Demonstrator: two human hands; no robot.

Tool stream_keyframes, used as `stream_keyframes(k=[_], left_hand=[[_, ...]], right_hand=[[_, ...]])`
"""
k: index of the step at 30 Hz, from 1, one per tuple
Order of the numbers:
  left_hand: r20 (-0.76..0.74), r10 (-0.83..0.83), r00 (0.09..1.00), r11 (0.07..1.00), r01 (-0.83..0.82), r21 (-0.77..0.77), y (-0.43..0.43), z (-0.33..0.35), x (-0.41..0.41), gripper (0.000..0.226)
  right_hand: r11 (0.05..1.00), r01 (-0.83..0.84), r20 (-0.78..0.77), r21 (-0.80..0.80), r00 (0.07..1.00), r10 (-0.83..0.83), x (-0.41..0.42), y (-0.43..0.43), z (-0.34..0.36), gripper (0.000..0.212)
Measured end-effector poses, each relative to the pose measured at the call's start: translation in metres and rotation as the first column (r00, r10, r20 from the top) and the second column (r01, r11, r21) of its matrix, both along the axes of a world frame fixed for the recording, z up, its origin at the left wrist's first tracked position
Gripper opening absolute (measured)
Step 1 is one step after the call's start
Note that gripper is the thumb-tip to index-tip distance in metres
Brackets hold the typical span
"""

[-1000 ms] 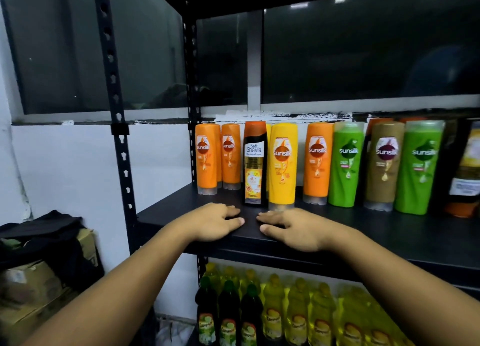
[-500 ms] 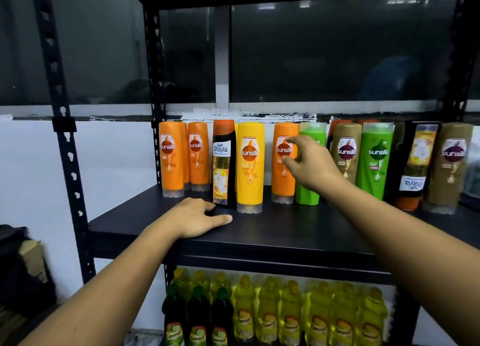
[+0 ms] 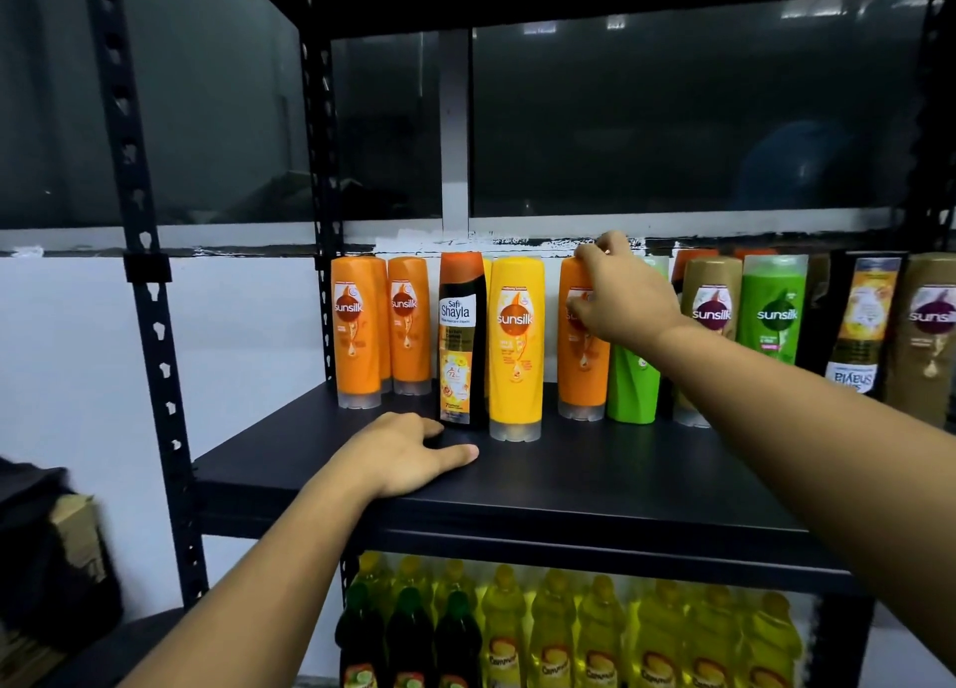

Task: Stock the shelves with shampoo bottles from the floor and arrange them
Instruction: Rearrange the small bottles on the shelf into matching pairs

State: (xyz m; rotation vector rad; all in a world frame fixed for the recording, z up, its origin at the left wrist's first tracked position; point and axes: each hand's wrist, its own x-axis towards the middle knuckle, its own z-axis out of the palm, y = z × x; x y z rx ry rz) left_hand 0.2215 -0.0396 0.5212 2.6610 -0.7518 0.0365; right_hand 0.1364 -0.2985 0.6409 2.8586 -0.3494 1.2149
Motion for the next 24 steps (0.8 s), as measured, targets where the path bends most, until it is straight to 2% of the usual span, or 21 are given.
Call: stream_keyframes(k=[3,7,14,20,24], left_hand=[[-0.004,-0.003,1.0,1.0,0.003,-0.002,0.001,0.0,-0.001,0.091],[-0.013,0.005,1.0,1.0,-0.005,-0.003,0.002,0.0,-0.001,0.092],[-0.015,0.018,1.0,1.0,-0.019,-0.014,0.003,0.0,-0.002,0.092],[-0.009,0.025,1.0,1.0,-0.026,-0.013,0.003,0.001,-0.005,0.087],[0.002,0.03,1.0,1.0,-0.03,-0.005,0.004,0.001,-0.007,0.086]], right_hand=[[1.0,-0.014,0.059,0.013,0.998,0.013,-0.006,0.005,-0.002,0.055],[0.999,-0.008,0.056,0.031,0.998,0.007,-0.015,0.011,-0.005,0.054],[0.968,-0.121,0.054,0.222,0.992,0.112,-0.036,0.02,0.003,0.051],[0.861,-0.268,0.143,0.432,0.963,0.227,-0.059,0.03,0.007,0.047],[0.845,-0.345,0.174,0.408,0.938,0.299,-0.064,0.036,-0.003,0.055]])
